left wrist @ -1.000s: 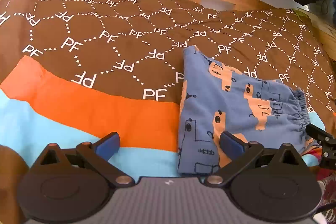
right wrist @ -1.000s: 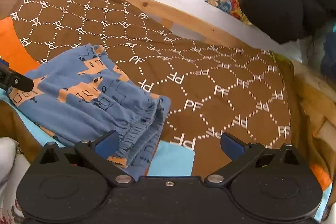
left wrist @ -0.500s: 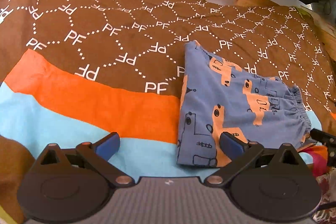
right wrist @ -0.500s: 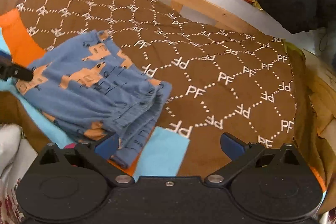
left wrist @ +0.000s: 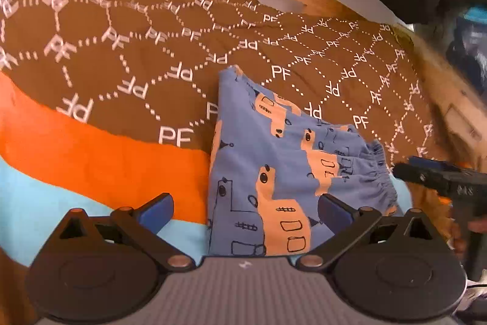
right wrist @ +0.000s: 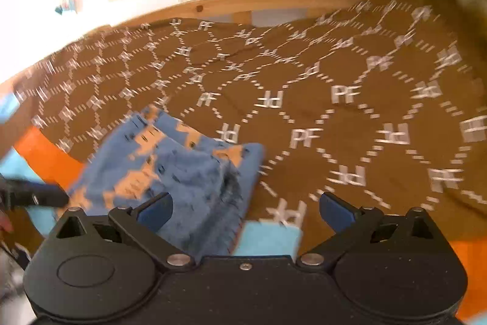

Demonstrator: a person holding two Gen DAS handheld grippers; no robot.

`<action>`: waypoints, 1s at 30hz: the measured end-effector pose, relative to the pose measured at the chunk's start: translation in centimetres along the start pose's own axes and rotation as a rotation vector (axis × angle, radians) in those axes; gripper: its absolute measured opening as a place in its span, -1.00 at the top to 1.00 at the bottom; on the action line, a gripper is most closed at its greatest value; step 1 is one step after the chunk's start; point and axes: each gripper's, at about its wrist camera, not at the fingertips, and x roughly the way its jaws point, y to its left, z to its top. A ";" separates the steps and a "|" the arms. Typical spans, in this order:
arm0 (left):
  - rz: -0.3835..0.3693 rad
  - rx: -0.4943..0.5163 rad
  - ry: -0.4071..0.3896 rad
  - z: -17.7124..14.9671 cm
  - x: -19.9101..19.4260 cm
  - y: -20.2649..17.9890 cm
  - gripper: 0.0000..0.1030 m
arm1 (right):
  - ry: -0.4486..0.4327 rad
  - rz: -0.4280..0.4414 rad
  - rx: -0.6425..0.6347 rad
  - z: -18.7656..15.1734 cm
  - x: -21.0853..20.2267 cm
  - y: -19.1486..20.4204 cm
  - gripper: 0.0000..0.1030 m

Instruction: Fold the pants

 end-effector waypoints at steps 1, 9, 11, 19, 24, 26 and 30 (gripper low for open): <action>-0.005 -0.017 -0.001 0.0 0.1 0.4 -1.00 | 0.004 0.045 0.026 0.6 0.7 -0.6 -0.98; -0.066 -0.009 0.027 1.1 1.0 1.1 -1.00 | 0.080 0.259 0.131 2.5 6.2 -4.4 -0.85; -0.092 -0.012 0.031 1.1 1.2 1.1 -0.99 | 0.072 0.303 0.168 2.7 6.7 -5.2 -0.77; -0.174 -0.068 0.037 0.5 1.3 2.1 -0.78 | 0.103 0.374 0.222 2.8 8.4 -5.3 -0.15; -0.155 -0.113 0.055 0.6 1.3 2.8 -0.38 | 0.096 0.352 0.264 2.2 8.2 -6.2 0.30; -0.147 -0.113 0.072 0.7 1.3 2.7 -0.25 | 0.093 0.328 0.238 2.1 8.1 -5.6 0.32; -0.111 -0.116 0.097 0.8 1.7 2.2 -0.05 | 0.076 0.285 0.218 1.7 8.0 -4.9 0.33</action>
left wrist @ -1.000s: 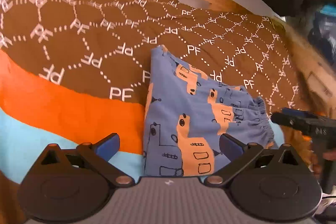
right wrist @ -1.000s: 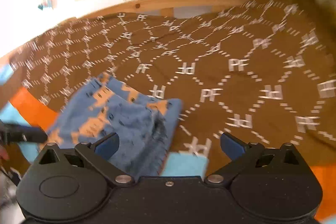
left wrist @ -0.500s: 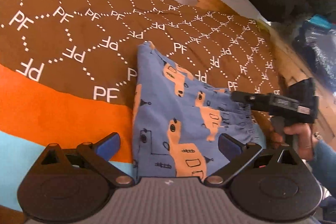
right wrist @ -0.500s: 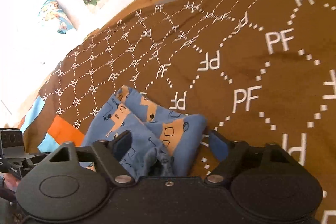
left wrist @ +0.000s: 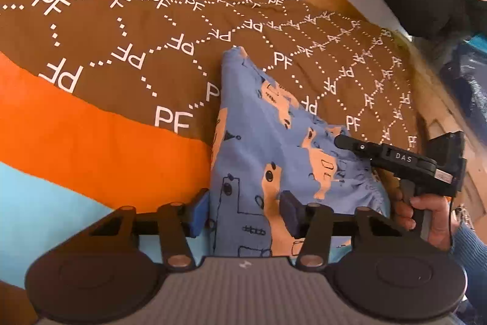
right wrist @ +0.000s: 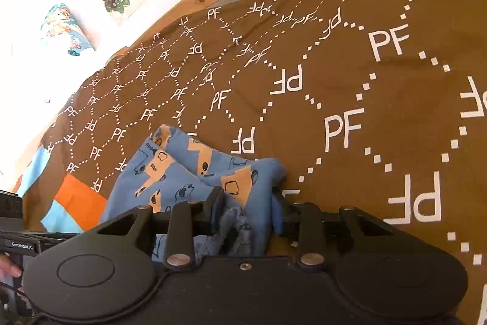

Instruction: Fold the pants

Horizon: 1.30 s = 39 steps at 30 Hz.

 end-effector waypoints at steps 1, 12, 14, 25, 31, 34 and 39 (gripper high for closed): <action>0.004 0.002 0.004 0.0 0.0 -0.1 -0.05 | -0.006 -0.006 -0.001 -0.1 0.0 0.1 0.33; 0.047 -0.006 0.021 0.5 -0.2 -0.7 0.43 | -0.032 -0.030 -0.040 -0.6 0.0 0.7 0.34; 0.057 0.004 0.025 0.6 -0.2 -0.8 0.46 | -0.036 -0.039 -0.047 -0.7 0.0 0.8 0.35; 0.062 0.001 0.012 0.3 -0.5 -0.8 0.57 | -0.083 -0.120 -0.114 -1.7 0.0 2.3 0.54; 0.082 0.026 -0.009 0.2 -0.9 -1.5 0.68 | -0.127 -0.210 -0.239 -2.5 -0.2 4.6 0.75; 0.107 0.066 -0.014 0.2 -1.3 -2.3 0.69 | -0.152 -0.258 -0.304 -2.8 -0.6 6.3 0.78; 0.120 0.139 -0.039 0.3 -2.4 -3.8 0.70 | -0.199 -0.309 -0.373 -3.4 -1.6 8.2 0.79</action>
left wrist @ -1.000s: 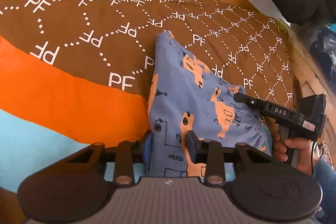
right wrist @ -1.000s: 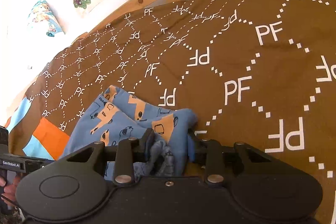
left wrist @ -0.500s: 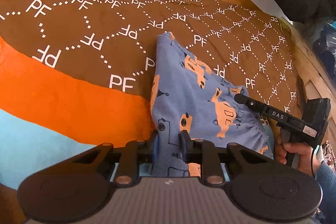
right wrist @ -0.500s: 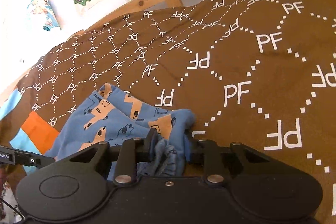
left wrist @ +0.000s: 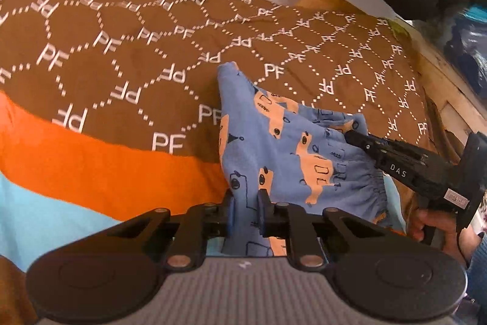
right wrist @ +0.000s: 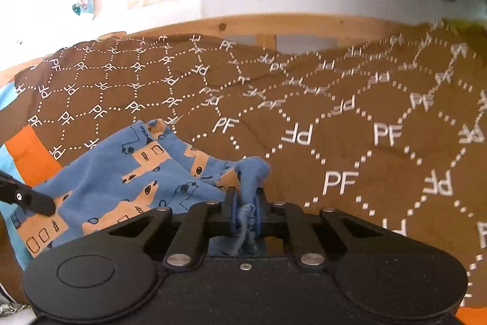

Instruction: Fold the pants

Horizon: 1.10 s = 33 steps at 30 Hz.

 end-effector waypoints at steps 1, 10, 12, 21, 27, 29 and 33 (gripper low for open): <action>0.004 0.013 -0.004 0.0 -0.1 -0.2 0.70 | -0.010 -0.009 -0.017 0.1 -0.3 0.3 0.79; 0.010 0.058 -0.031 0.1 -0.7 -1.0 0.71 | -0.073 -0.091 -0.207 0.2 -1.7 3.1 0.80; 0.002 0.093 -0.035 0.8 -0.9 -1.6 0.71 | -0.086 -0.091 -0.244 1.0 -1.8 3.4 0.80; -0.029 0.185 -0.171 6.0 -0.6 -4.6 0.71 | -0.200 -0.127 -0.356 7.7 -0.5 2.3 0.81; -0.023 0.270 -0.273 11.0 2.3 -6.1 0.71 | -0.239 -0.192 -0.423 13.0 3.1 0.1 0.81; -0.029 0.259 -0.268 12.2 4.5 -5.9 0.71 | -0.207 -0.202 -0.412 14.0 5.1 -1.2 0.81; 0.024 0.218 -0.177 12.9 10.2 -4.6 0.70 | -0.050 -0.177 -0.415 13.7 10.6 -4.1 0.81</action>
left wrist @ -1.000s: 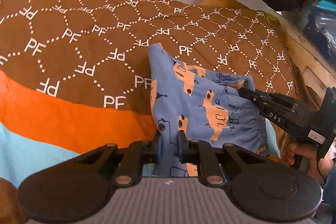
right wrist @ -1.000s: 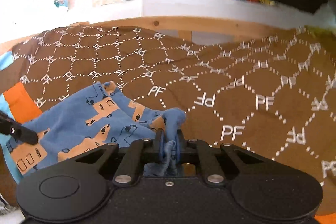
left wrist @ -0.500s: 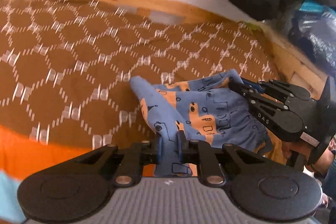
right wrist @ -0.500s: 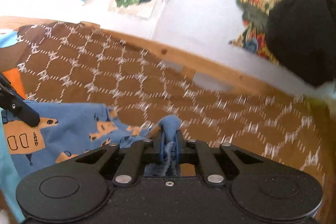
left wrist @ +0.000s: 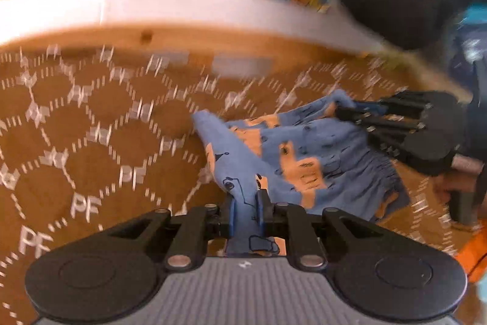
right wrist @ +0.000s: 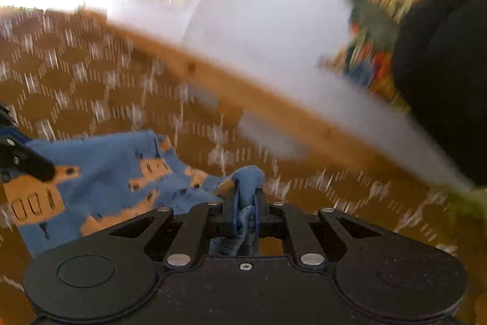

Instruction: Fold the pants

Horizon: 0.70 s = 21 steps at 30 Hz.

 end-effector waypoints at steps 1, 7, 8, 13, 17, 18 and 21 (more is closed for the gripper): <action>0.006 -0.005 0.027 -0.5 1.0 0.3 0.70 | 0.045 0.005 0.009 -0.6 1.3 -0.3 0.81; -0.001 -0.029 0.063 -2.5 1.9 1.5 0.63 | 0.085 0.005 0.066 -3.3 3.1 -0.9 0.76; -0.002 -0.036 0.068 -2.5 1.9 1.6 0.59 | 0.079 0.001 0.067 -3.4 3.0 -0.8 0.75; 0.015 -0.063 0.060 -1.9 1.1 1.8 0.13 | 0.056 -0.024 0.088 -3.4 2.2 -0.8 0.44; 0.025 -0.060 0.033 -1.5 0.2 1.6 -0.22 | 0.026 -0.056 0.138 -3.4 0.8 -1.3 0.07; 0.026 -0.061 0.030 -1.3 0.1 1.5 -0.30 | 0.019 -0.065 0.157 -3.4 0.4 -1.5 -0.11; 0.035 -0.065 0.002 -1.0 -0.7 1.1 -0.49 | -0.007 -0.044 0.237 -3.4 -1.2 -2.2 -0.47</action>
